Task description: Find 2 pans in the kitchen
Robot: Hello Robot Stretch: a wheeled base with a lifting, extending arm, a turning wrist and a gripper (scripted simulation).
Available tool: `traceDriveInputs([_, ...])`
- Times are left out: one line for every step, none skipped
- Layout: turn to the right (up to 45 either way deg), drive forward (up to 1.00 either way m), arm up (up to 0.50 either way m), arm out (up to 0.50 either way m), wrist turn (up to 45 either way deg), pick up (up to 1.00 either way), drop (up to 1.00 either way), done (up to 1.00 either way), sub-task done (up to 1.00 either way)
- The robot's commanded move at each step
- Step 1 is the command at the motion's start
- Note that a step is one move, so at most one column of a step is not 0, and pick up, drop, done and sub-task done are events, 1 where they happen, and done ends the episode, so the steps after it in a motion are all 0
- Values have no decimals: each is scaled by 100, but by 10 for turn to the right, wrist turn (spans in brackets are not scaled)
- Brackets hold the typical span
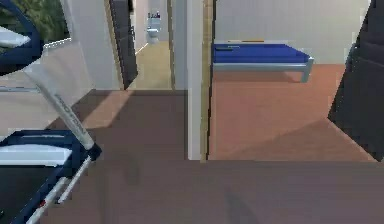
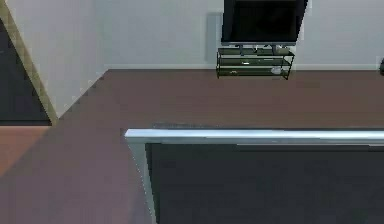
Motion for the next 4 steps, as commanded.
traceDriveInputs([-450, 0, 0, 0, 0, 0, 0, 0, 0])
traceDriveInputs([-420, 0, 0, 0, 0, 0, 0, 0, 0])
traceDriveInputs([0, 15, 0, 0, 0, 0, 0, 0, 0])
traceDriveInputs([-450, 0, 0, 0, 0, 0, 0, 0, 0])
